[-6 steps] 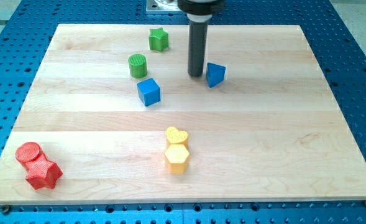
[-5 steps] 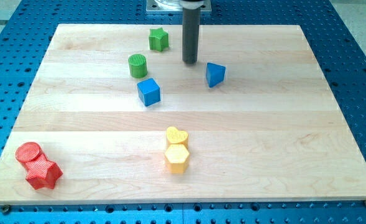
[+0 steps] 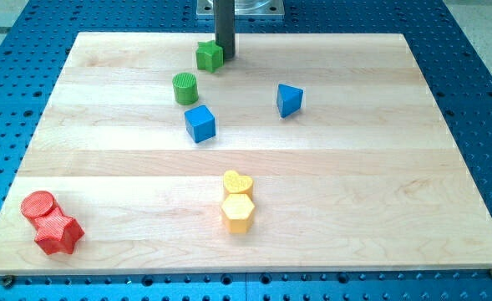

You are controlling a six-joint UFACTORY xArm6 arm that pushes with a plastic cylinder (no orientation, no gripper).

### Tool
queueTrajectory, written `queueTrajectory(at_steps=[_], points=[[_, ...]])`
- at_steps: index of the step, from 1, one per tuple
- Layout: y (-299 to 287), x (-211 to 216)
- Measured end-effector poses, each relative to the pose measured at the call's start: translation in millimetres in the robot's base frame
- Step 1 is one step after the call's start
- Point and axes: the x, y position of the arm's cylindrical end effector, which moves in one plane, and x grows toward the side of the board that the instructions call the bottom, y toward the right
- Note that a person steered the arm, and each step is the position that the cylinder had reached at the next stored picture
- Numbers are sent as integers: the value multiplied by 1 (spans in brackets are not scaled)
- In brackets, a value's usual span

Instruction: Drag the green star near to the top right side of the green circle

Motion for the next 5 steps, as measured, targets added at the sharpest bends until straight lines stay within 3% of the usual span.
queueTrajectory(at_steps=[1,2,3,5], points=[[-27,-17],[-43,0],[0,29],[17,50]])
